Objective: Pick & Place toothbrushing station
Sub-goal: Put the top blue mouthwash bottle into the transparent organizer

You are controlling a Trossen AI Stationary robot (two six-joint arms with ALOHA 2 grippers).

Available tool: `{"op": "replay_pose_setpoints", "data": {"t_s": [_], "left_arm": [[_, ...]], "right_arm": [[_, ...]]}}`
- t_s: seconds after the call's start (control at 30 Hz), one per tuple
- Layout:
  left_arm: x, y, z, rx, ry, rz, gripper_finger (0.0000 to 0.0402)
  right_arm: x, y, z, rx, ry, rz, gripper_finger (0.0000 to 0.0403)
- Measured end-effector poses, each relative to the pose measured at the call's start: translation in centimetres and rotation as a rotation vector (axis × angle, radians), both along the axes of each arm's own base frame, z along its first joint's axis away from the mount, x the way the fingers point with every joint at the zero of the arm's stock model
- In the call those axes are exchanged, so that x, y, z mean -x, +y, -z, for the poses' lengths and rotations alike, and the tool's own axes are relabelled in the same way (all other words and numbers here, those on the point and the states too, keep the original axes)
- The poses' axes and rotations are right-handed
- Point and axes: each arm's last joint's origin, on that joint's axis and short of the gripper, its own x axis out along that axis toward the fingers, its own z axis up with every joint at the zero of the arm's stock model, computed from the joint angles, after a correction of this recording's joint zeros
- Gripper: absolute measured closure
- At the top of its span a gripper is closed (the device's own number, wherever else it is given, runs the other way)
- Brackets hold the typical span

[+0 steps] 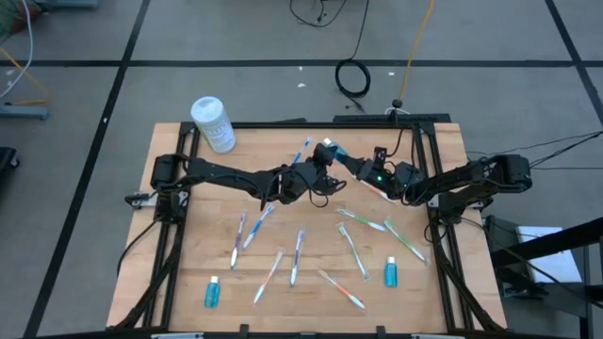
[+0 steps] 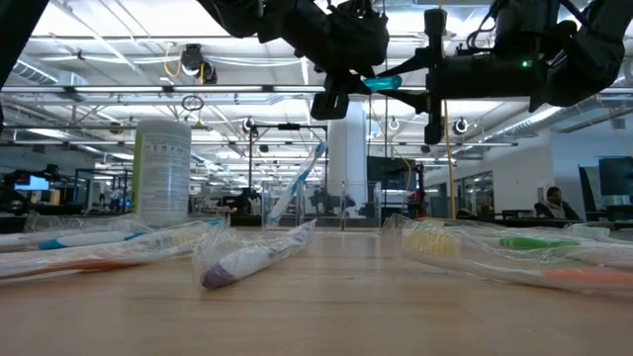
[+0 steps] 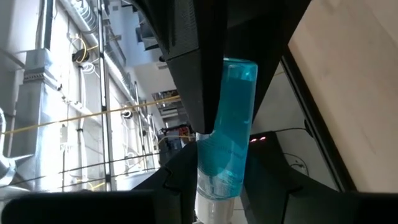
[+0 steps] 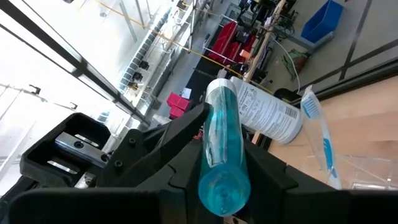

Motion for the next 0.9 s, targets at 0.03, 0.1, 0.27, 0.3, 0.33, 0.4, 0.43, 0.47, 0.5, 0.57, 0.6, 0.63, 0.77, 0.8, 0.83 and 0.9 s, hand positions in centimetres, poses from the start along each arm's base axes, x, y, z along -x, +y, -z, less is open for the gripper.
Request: {"op": "replay_pose_setpoints", "data": {"t_s": [0.03,0.1,0.27,0.3,0.33,0.4,0.43,0.47,0.5,0.57,0.6,0.63,0.77,0.8,0.83,0.9], "left_arm": [[0.0,0.0,0.0,0.006,-0.006,-0.002,0.0288],[0.0,-0.1,0.0,0.01,-0.01,-0.005,0.0288],[0.0,-0.4,0.0,-0.006,0.005,-0.003,0.0282],[0.0,-0.4,0.0,-0.011,0.013,-0.004,0.0275],[0.0,-0.4,0.1,-0.018,0.024,-0.002,0.0267],[0.0,-0.4,0.1,-0.032,0.043,-0.007,0.0246],[0.0,-0.4,0.1,-0.034,0.047,-0.007,0.0234],[0.0,-0.4,0.1,-0.034,0.048,-0.007,0.0221],[0.0,-0.4,0.1,-0.031,0.045,-0.008,0.0209],[0.0,-0.7,0.1,-0.012,0.024,-0.008,0.0188],[0.0,-1.0,0.1,-0.005,0.015,-0.006,0.018],[0.0,-1.3,0.1,-0.002,0.01,-0.007,0.0173],[0.4,-2.4,-0.3,-0.03,0.019,-0.068,0.0164],[0.6,-2.5,-0.7,-0.02,-0.002,-0.076,0.0163],[1.0,-2.4,-1.3,0.001,-0.021,-0.081,0.0163],[1.9,-2.1,-2.6,0.067,-0.063,-0.076,0.0163]], "right_arm": [[0.0,0.0,0.0,0.0,0.0,0.0,0.0313],[0.0,0.0,0.0,0.0,0.0,0.0,0.0313],[0.0,0.0,0.0,0.0,0.0,0.0,0.0313],[0.0,0.0,0.0,0.001,0.001,0.0,0.0314],[0.0,0.0,0.0,0.003,0.002,0.001,0.0314],[0.0,-0.1,0.0,0.002,0.003,0.008,0.0314],[0.0,-0.2,0.0,0.002,0.002,0.012,0.0314],[0.1,-0.3,0.0,0.001,0.001,0.017,0.0314],[0.1,-0.3,0.0,0.001,0.0,0.02,0.0314],[0.1,-0.5,0.0,0.002,0.001,0.026,0.0314],[0.1,-0.6,0.0,0.002,0.001,0.031,0.0314],[0.2,-0.7,0.0,0.007,0.004,0.035,0.0314],[0.2,-1.0,0.0,0.062,0.033,0.038,0.0314],[0.2,-1.1,0.0,0.088,0.045,0.028,0.0314],[0.2,-1.2,0.0,0.12,0.063,0.018,0.0314],[0.2,-1.5,0.1,0.171,0.095,0.0,0.0314]]}}
